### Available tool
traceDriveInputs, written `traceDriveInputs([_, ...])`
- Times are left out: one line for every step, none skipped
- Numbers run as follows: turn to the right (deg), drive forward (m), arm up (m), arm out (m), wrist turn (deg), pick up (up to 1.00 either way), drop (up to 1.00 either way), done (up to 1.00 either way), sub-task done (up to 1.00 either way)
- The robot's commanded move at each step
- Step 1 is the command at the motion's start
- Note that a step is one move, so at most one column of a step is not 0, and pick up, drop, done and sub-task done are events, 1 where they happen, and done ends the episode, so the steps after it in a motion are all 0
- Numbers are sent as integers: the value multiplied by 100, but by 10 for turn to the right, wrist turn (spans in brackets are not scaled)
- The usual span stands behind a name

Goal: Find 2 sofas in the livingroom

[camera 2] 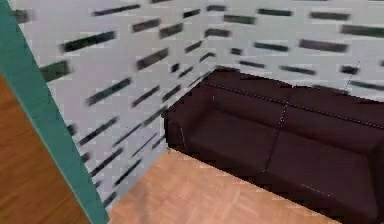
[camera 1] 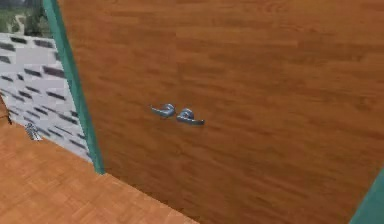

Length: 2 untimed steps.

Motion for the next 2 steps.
traceDriveInputs([-60, 0, 0, 0, 0, 0, 0, 0, 0])
traceDriveInputs([0, 40, 0, 0, 0, 0, 0, 0, 0])
